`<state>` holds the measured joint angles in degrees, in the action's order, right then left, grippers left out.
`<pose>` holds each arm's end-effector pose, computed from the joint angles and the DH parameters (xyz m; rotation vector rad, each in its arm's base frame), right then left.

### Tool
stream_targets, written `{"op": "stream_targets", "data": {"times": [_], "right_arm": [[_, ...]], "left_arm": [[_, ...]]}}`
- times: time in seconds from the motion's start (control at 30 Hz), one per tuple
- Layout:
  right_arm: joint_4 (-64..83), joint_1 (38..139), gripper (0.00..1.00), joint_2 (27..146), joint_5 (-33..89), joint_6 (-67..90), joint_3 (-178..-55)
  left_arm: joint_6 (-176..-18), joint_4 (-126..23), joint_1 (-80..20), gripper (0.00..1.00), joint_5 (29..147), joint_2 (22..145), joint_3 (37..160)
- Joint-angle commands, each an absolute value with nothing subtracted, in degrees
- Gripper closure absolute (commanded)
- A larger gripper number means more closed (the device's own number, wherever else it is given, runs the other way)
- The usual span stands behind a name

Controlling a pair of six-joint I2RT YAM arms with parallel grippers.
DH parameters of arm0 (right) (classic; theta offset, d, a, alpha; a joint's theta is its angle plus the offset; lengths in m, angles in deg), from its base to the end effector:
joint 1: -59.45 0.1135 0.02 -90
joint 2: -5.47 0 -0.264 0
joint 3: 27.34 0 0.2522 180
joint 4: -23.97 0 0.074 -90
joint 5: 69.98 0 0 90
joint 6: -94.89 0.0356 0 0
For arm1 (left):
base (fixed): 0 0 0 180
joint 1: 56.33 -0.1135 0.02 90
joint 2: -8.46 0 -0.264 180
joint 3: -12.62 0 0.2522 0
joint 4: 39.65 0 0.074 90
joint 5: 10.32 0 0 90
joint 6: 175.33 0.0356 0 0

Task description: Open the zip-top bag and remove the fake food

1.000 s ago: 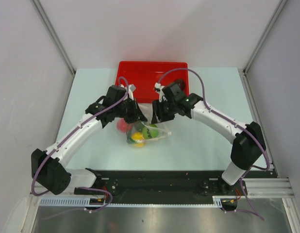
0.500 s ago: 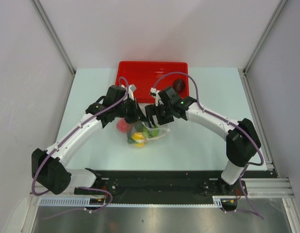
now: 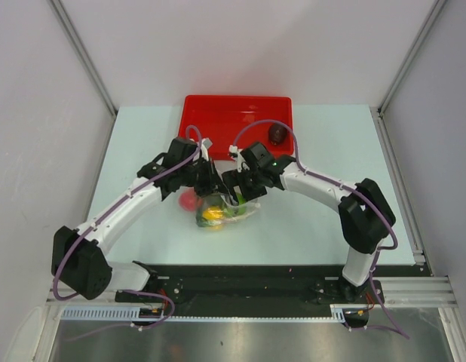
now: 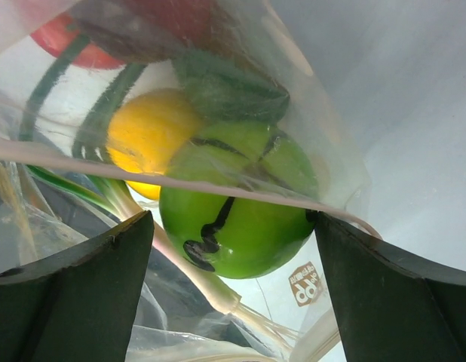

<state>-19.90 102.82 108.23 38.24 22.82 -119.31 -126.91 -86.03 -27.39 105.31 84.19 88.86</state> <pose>0.2747 0.2748 0.2358 -0.7175 2.5620 0.7981 0.2385 -0.1494 0.2954 -0.0471 2.5634 -1.0716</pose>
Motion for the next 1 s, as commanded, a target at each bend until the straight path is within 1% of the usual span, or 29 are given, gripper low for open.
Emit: {"op": "stream_targets", "data": {"times": [0.0,0.03,0.07,0.23,0.27,0.37,0.43,0.5,0.6,0.8,0.9,0.97], "right_arm": [[-19.1,105.4,0.11,109.7,37.4,20.9,-118.1],[-19.1,105.6,0.13,109.7,37.4,20.9,-118.1],[-18.8,105.6,0.19,109.5,37.3,21.0,-118.0],[-17.4,105.7,0.37,108.1,37.3,21.4,-118.0],[-16.8,105.7,0.47,107.8,37.2,21.5,-118.0],[-16.2,105.7,0.57,105.7,36.0,21.9,-118.0],[-16.2,105.7,0.59,103.4,35.5,22.7,-118.0],[-16.3,105.8,0.64,101.8,34.7,23.2,-118.0],[-17.1,105.7,0.70,99.2,33.6,24.3,-118.0],[-16.9,105.4,0.72,93.7,31.6,26.8,-118.0],[-16.4,104.8,0.73,91.3,28.0,28.4,-118.0],[-15.1,104.6,0.76,89.7,23.5,28.3,-118.0]], "left_arm": [[-129.1,-79.6,-27.2,1.00,108.2,82.6,88.2],[-129.3,-79.5,-27.2,1.00,108.1,82.4,87.6],[-129.3,-79.5,-27.2,1.00,108.0,82.5,87.5],[-129.4,-79.8,-27.2,1.00,107.3,81.9,85.8],[-129.3,-79.9,-27.2,1.00,107.2,81.5,85.7],[-128.4,-81.0,-27.2,1.00,106.6,81.0,85.5],[-127.8,-81.8,-27.2,1.00,106.0,80.6,85.4],[-127.1,-82.4,-27.2,1.00,105.2,80.0,85.4],[-126.0,-83.3,-27.3,1.00,104.1,79.5,85.3],[-124.7,-84.3,-27.2,1.00,103.9,78.5,84.5],[-124.4,-84.4,-27.2,1.00,103.3,78.0,83.9],[-123.6,-85.0,-27.2,1.00,102.7,77.7,83.7]]}}
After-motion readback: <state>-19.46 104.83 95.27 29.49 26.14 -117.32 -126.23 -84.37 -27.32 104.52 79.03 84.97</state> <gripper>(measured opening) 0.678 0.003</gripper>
